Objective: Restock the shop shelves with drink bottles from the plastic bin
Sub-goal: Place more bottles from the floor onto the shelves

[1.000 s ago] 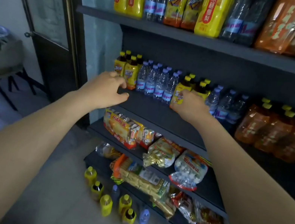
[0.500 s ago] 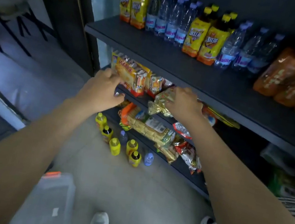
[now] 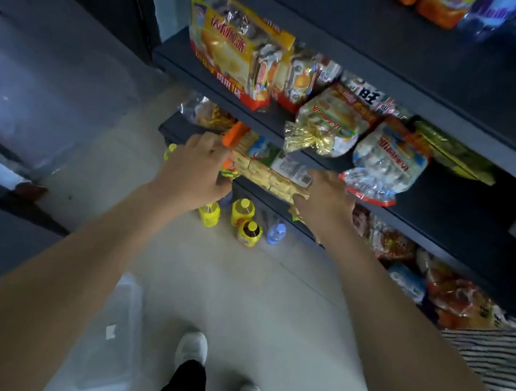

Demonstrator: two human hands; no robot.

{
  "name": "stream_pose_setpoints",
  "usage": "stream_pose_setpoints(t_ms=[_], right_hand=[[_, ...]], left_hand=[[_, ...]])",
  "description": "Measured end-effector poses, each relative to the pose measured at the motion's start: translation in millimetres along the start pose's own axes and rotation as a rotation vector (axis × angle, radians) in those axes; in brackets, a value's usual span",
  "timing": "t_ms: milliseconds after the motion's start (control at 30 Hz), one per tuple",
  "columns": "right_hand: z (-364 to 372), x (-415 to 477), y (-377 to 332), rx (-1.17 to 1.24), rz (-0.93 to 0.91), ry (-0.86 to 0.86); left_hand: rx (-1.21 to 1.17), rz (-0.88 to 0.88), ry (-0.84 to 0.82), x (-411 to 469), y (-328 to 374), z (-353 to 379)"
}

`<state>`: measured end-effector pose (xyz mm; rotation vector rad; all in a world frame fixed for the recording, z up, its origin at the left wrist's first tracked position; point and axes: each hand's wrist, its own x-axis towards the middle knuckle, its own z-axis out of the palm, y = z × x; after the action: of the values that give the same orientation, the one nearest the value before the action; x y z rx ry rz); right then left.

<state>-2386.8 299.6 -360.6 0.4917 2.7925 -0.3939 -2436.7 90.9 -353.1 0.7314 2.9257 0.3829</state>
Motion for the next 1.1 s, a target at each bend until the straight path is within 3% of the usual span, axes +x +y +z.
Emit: stream_pose_setpoints(t_ms=[533, 833, 1100], right_hand=[[292, 140, 105, 0.059, 0.140, -0.106], [437, 225, 167, 0.129, 0.147, -0.007], [506, 275, 189, 0.306, 0.090, 0.127]], left_hand=[[-0.032, 0.071, -0.100, 75, -55, 300], [-0.015, 0.173, 0.004, 133, -85, 459], [-0.045, 0.175, 0.016, 158, -101, 523]])
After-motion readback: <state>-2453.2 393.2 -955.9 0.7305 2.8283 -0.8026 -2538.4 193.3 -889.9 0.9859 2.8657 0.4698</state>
